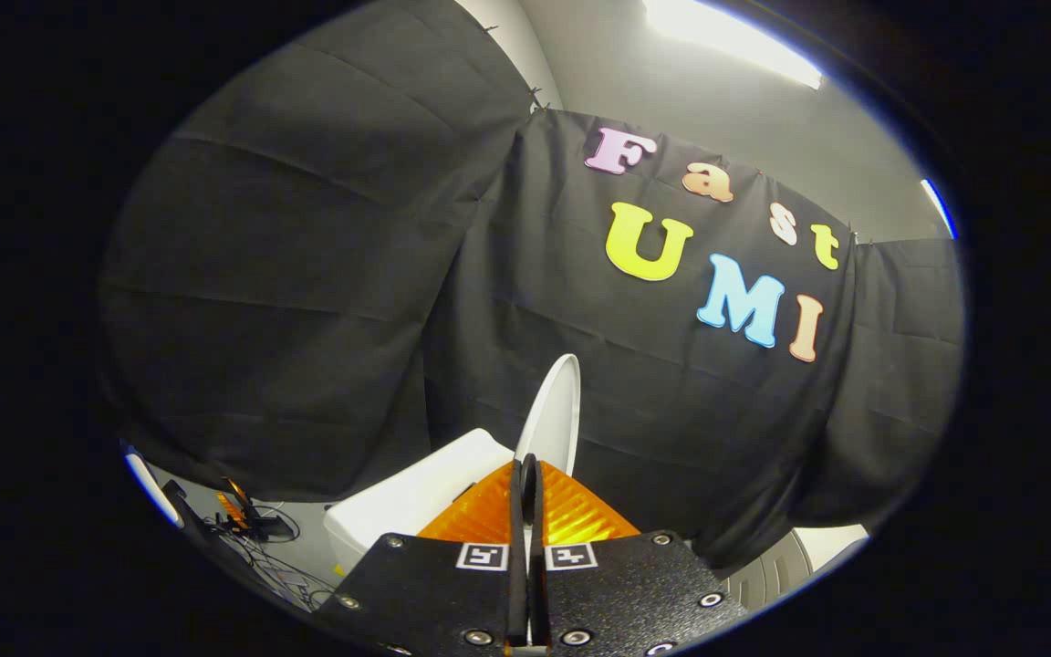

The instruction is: Open the toilet lid.

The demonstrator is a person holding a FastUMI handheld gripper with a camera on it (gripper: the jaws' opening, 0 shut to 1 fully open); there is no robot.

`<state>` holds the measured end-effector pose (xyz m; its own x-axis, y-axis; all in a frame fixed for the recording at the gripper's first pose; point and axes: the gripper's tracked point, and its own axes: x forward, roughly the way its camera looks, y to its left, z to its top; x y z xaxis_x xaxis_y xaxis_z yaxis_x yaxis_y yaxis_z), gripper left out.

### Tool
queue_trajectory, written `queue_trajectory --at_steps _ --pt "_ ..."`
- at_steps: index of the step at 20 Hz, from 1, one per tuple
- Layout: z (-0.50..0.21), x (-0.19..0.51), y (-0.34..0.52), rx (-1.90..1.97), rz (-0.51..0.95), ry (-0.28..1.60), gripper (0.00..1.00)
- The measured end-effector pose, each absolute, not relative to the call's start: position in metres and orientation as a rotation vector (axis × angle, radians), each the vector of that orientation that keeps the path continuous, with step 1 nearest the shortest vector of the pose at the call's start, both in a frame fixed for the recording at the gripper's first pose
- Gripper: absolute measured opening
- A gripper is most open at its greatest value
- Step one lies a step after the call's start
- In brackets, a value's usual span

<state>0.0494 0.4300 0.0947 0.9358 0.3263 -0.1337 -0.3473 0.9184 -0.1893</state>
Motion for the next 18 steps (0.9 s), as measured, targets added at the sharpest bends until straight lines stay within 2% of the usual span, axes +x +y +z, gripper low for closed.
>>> queue_trajectory --at_steps 9,11,13,14,16,18 --pt "0.095 0.051 0.428 -0.126 0.417 0.129 0.02" --pt "0.088 0.043 0.432 -0.126 0.488 0.158 0.12" --pt "0.088 0.039 0.42 -0.126 0.496 0.166 0.22" --pt "0.093 0.035 0.414 -0.106 0.501 0.156 0.37" --pt "0.099 0.03 0.42 -0.021 0.552 0.129 0.73" --pt "0.113 0.023 0.415 0.077 0.598 0.104 0.92"
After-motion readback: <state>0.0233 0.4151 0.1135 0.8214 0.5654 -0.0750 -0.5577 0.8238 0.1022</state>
